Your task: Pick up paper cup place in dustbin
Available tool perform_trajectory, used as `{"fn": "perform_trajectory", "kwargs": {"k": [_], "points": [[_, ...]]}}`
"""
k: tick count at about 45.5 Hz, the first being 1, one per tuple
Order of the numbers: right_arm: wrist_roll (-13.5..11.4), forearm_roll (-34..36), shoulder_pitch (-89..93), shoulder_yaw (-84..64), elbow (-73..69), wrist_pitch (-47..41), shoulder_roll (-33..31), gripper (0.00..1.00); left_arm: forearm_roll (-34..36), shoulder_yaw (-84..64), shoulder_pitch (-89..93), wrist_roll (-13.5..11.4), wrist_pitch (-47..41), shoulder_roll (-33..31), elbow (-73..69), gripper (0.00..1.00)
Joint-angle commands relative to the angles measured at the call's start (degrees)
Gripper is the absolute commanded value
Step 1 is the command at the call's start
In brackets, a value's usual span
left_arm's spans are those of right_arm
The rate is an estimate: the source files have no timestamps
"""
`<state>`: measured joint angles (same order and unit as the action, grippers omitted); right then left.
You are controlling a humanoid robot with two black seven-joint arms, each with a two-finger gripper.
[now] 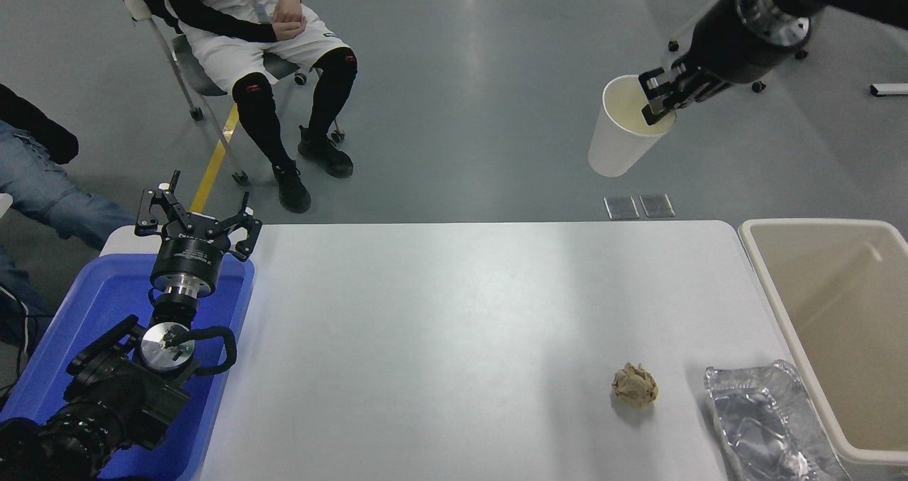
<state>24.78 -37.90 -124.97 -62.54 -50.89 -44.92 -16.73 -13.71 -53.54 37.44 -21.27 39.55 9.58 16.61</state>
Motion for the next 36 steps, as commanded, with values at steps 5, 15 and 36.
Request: {"fn": "perform_trajectory", "kwargs": {"k": [5, 15, 36], "points": [[-0.08, -1.30, -2.65, -0.91, 0.18, -0.08, -0.85, 0.00, 0.00, 0.02, 0.00, 0.00, 0.00, 0.00, 0.00, 0.99], [-0.08, -1.57, -1.07, -3.20, 0.88, -0.08, -4.53, 0.00, 0.00, 0.02, 0.00, 0.00, 0.00, 0.00, 0.00, 0.99], [-0.08, -6.14, 7.63, -3.47, 10.11, -0.08, -18.51, 0.00, 0.00, 0.02, 0.00, 0.00, -0.26, 0.00, -0.09, 0.99]]}}
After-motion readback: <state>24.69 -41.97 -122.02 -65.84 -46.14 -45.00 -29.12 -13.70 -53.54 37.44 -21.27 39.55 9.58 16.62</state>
